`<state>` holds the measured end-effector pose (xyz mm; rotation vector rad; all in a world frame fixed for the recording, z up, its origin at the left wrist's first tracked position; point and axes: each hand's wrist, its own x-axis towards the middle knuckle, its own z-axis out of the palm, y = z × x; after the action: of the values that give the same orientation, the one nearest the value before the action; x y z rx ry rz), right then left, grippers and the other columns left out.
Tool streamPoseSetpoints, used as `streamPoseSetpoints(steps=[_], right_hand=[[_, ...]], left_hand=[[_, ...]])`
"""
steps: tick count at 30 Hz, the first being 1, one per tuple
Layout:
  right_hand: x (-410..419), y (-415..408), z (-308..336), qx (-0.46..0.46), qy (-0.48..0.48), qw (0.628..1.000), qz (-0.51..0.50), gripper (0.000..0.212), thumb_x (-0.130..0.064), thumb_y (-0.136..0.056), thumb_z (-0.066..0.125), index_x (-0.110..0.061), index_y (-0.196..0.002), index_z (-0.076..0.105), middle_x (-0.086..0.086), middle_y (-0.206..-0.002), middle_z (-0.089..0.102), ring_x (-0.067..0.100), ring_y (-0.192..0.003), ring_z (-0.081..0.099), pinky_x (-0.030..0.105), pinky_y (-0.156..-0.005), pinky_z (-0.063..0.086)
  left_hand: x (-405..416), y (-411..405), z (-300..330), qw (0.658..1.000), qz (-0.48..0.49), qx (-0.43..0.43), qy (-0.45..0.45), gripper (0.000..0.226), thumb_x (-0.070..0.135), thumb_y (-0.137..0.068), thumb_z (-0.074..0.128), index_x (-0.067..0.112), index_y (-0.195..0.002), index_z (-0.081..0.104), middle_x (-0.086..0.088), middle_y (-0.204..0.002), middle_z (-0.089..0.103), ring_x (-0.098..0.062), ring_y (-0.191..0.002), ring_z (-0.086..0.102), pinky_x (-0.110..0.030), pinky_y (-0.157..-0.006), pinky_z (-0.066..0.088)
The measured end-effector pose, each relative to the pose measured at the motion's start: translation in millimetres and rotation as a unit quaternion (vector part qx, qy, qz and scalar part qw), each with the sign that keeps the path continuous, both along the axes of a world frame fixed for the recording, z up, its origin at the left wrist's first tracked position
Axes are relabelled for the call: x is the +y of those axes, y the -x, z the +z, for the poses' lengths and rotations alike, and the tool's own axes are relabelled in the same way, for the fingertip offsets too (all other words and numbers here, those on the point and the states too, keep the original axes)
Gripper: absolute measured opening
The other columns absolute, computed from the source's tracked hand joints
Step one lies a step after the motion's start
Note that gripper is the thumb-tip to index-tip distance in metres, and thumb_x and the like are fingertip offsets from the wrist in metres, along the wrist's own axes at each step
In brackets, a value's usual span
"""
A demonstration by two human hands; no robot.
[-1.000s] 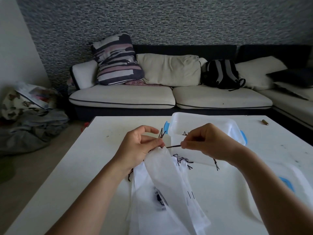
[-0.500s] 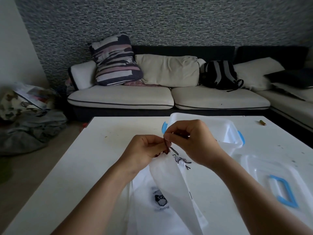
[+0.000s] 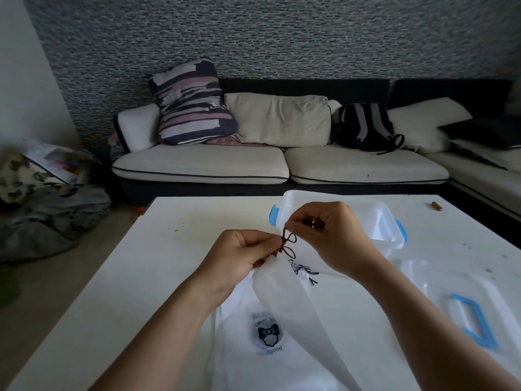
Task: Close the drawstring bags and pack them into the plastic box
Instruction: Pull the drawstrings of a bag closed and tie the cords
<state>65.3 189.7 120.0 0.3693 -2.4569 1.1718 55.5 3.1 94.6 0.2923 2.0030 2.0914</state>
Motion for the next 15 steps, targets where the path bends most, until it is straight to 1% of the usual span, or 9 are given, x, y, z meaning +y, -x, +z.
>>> streamPoseSetpoints(steps=[3,6,8,10,11,13,15], right_hand=[[-7,-2,-1,0.001,-0.005,1.0,0.02,0.013,-0.019,-0.084,0.075,-0.025,-0.073,0.075,-0.011,-0.064,0.066,0.007,-0.054,0.051,0.017,-0.053,0.038],[-12,-2,-3,0.0,-0.016,0.999,0.043,0.011,-0.016,-0.084,0.076,-0.023,-0.076,0.078,-0.01,-0.071,0.07,0.008,-0.065,0.061,0.021,-0.06,0.046],[-14,-2,-3,-0.012,-0.014,0.999,0.048,0.011,-0.014,-0.085,0.075,-0.021,-0.077,0.079,-0.012,-0.07,0.071,0.004,-0.066,0.063,0.015,-0.061,0.044],[-12,-2,-1,-0.032,-0.015,0.998,0.042,0.009,-0.014,-0.086,0.074,-0.018,-0.081,0.08,-0.02,-0.06,0.066,0.0,-0.059,0.059,0.01,-0.058,0.04],[-9,-1,0,-0.041,-0.015,0.999,0.033,0.007,-0.015,-0.087,0.074,-0.017,-0.083,0.079,-0.023,-0.054,0.061,-0.002,-0.054,0.056,0.009,-0.055,0.038],[-2,-1,3,-0.049,-0.007,0.999,0.011,0.004,-0.017,-0.086,0.076,-0.017,-0.085,0.079,-0.025,-0.051,0.059,-0.002,-0.049,0.053,0.008,-0.051,0.036],[7,-1,7,-0.049,-0.011,0.999,-0.012,0.004,-0.02,-0.085,0.077,-0.02,-0.082,0.081,-0.017,-0.06,0.068,-0.001,-0.05,0.053,0.009,-0.052,0.038]], left_hand=[[2,0,0,0.999,-0.016,0.019,0.029,0.012,0.012,-0.088,0.072,0.006,-0.094,0.08,-0.003,-0.081,0.076,-0.008,-0.073,0.067,-0.017,-0.072,0.054],[4,-1,-2,0.998,-0.033,0.022,0.056,0.013,0.011,-0.088,0.071,0.001,-0.091,0.078,0.003,-0.069,0.069,-0.003,-0.06,0.058,-0.014,-0.062,0.047],[4,-2,-3,0.996,-0.031,0.024,0.074,0.013,0.014,-0.089,0.071,0.004,-0.088,0.079,0.0,-0.069,0.068,-0.006,-0.062,0.057,-0.016,-0.065,0.048],[4,-1,-4,0.997,-0.018,0.018,0.07,0.013,0.018,-0.089,0.072,0.01,-0.085,0.08,-0.008,-0.078,0.072,-0.013,-0.073,0.061,-0.027,-0.078,0.052],[3,0,-5,0.998,-0.003,0.01,0.06,0.012,0.019,-0.089,0.072,0.013,-0.084,0.081,-0.008,-0.08,0.074,-0.015,-0.076,0.062,-0.031,-0.082,0.053],[2,3,-6,0.998,0.045,-0.009,0.031,0.011,0.018,-0.089,0.072,0.013,-0.084,0.081,-0.003,-0.076,0.073,-0.013,-0.073,0.062,-0.029,-0.079,0.052],[-2,6,-5,0.996,0.084,-0.013,0.009,0.01,0.017,-0.089,0.073,0.01,-0.087,0.081,0.001,-0.072,0.072,-0.009,-0.067,0.06,-0.021,-0.071,0.052]])
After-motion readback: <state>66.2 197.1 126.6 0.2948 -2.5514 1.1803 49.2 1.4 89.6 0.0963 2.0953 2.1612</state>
